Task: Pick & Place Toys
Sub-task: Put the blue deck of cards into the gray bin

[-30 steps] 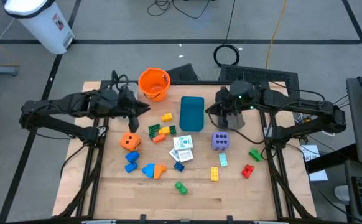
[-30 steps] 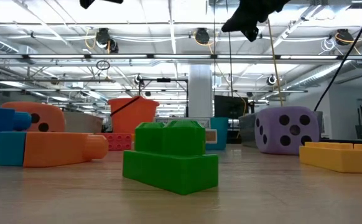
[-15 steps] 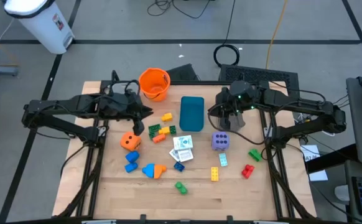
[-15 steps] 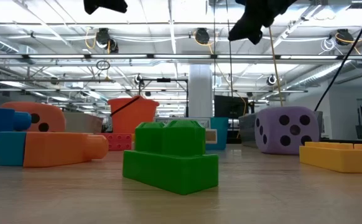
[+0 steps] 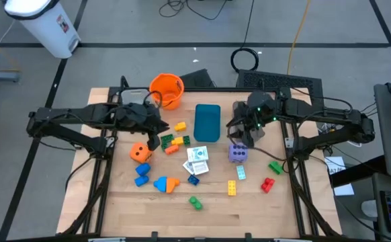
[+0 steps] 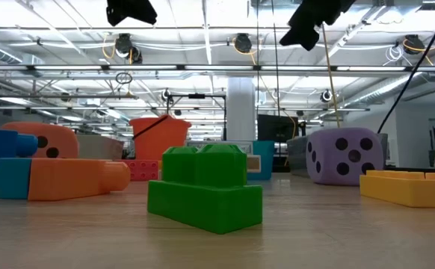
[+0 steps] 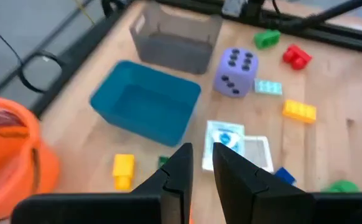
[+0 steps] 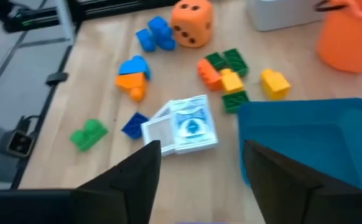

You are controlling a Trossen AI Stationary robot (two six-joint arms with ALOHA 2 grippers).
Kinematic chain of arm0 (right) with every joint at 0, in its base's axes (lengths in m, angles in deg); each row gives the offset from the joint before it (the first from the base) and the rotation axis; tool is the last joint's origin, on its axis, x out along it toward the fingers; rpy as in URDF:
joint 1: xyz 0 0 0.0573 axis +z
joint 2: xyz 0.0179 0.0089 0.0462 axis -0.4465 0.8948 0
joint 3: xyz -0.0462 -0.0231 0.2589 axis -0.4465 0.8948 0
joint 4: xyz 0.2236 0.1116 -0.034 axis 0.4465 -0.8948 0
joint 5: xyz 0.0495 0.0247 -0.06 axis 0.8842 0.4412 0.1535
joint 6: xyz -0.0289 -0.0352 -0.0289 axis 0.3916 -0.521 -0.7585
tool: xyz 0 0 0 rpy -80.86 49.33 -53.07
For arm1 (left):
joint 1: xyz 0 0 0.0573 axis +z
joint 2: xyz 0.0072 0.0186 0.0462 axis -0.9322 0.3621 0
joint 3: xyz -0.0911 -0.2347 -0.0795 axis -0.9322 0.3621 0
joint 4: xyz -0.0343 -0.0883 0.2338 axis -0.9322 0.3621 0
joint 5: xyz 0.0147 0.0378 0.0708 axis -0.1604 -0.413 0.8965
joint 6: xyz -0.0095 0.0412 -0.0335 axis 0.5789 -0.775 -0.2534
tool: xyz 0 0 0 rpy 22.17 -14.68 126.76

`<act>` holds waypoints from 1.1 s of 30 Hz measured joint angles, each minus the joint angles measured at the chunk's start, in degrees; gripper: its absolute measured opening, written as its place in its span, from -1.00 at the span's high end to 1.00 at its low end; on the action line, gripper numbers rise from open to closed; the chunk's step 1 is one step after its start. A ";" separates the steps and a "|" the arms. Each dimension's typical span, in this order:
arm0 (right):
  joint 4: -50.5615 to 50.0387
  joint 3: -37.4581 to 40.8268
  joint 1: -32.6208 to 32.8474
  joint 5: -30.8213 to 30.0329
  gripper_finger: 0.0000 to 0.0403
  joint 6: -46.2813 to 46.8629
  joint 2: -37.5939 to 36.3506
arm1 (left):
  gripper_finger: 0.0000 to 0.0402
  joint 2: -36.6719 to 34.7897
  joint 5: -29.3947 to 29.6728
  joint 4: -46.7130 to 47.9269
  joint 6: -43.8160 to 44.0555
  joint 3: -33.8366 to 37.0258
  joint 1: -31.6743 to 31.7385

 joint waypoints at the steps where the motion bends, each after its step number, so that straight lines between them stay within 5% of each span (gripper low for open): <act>1: 0.03 0.00 0.51 0.02 -0.14 -0.23 0.00 | 0.66 0.59 -0.96 -0.12 0.97 0.00 0.00; 10: -0.35 0.00 1.48 -0.06 -0.18 0.12 0.00 | 0.61 7.89 -10.05 0.88 8.75 -0.02 -0.04; 22: -8.94 0.00 1.48 1.12 -0.15 1.04 -0.17 | -0.01 16.75 -14.93 1.11 15.68 1.94 0.00; 33: -9.47 0.12 3.27 4.51 -0.12 4.63 -3.74 | -0.13 17.52 -20.84 -30.18 32.41 17.95 0.00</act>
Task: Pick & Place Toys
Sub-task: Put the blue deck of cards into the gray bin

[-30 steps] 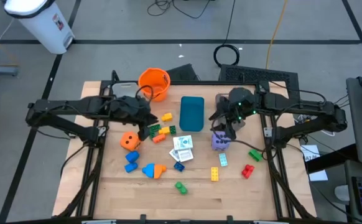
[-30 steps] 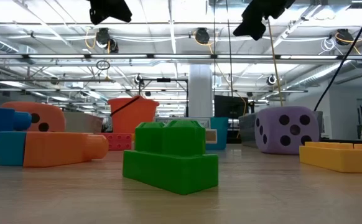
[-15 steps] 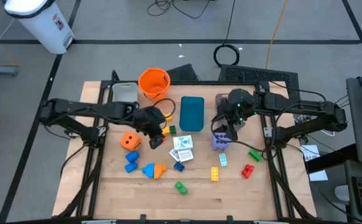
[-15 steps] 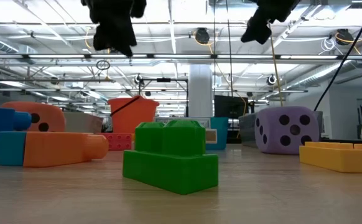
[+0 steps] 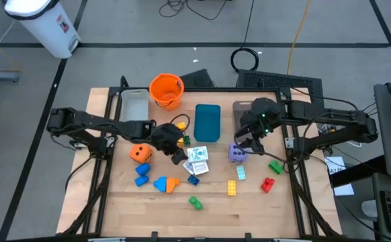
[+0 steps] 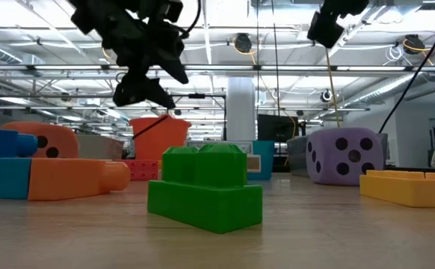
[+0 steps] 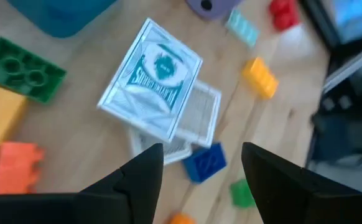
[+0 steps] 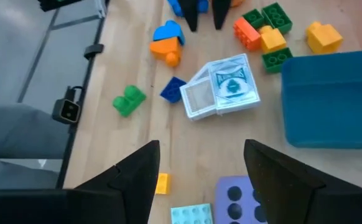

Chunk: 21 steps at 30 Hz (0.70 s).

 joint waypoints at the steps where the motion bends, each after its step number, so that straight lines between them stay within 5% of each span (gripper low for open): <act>1: 0.49 0.38 0.37 0.02 -0.12 0.40 -0.56 | -0.13 0.00 0.01 -2.40 1.63 1.24 0.00; 12: 16.38 16.72 1.59 -0.12 -0.12 11.13 -9.07 | -0.13 -0.02 6.39 -11.64 17.78 10.59 -0.01; 21: 31.04 27.20 1.59 -0.24 -0.12 18.97 -11.88 | -0.13 2.06 9.65 -14.66 18.55 11.16 0.11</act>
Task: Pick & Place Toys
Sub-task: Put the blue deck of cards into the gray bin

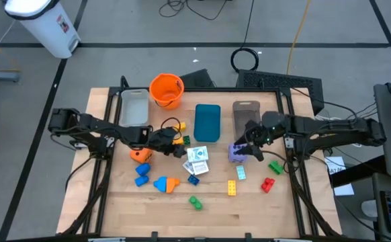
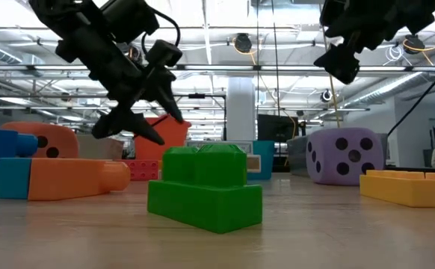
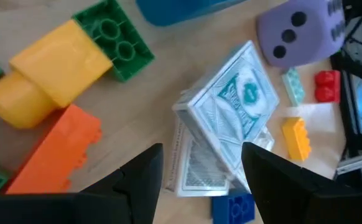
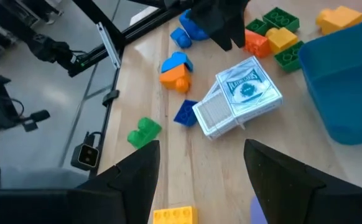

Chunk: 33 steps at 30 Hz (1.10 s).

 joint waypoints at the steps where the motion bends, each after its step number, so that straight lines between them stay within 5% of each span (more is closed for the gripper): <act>1: 0.23 0.25 0.00 0.01 -0.12 0.30 0.02 | -0.13 0.65 -0.02 -1.11 0.13 -0.06 0.00; 20: 0.40 0.62 0.00 0.02 -0.12 0.39 0.08 | -0.13 13.56 -2.99 -20.17 2.19 -0.05 0.00; 33: 0.36 0.62 -0.02 -2.64 -0.12 -0.05 0.08 | -0.13 13.85 -0.21 -20.44 1.59 -0.06 0.31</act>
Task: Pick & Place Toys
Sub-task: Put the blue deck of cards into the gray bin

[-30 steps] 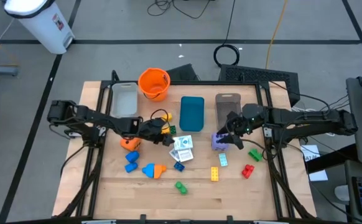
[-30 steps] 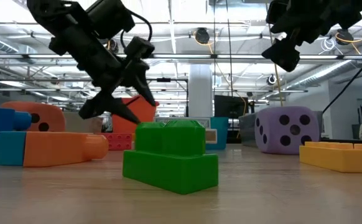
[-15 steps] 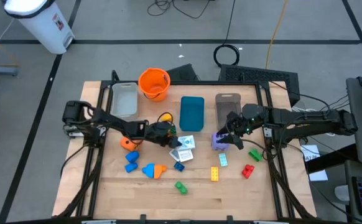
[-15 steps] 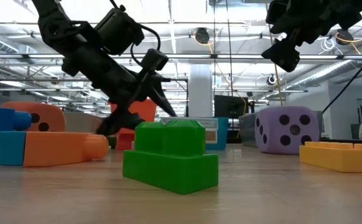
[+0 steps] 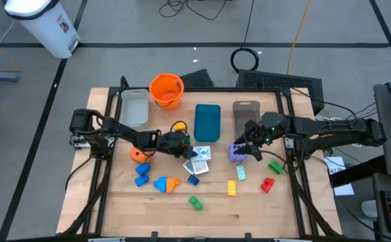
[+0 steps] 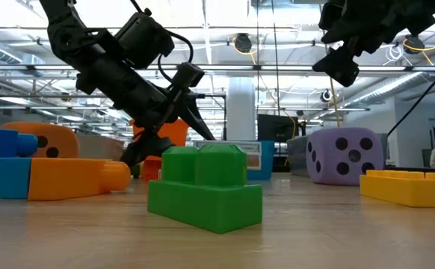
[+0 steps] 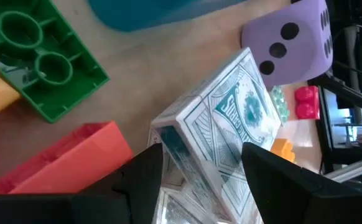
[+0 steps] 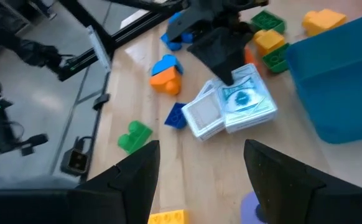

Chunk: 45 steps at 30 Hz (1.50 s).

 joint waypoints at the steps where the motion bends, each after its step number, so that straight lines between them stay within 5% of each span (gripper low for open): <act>1: 0.00 0.00 0.00 -0.18 -0.12 -0.12 0.00 | -0.11 0.00 0.44 -0.01 0.03 0.00 0.01; 15: 0.00 0.00 0.00 -0.29 -0.12 -0.98 0.00 | 0.61 -0.13 0.44 -2.22 -1.96 -0.07 1.66; 38: -0.01 -0.02 -0.02 -0.60 -0.12 -1.44 0.00 | 0.66 -2.78 -6.82 -22.47 -5.98 -2.22 1.72; 45: 1.34 -0.02 -0.21 -1.98 -0.12 -1.38 0.03 | 0.67 -14.61 -3.44 -9.37 -16.51 -5.91 3.58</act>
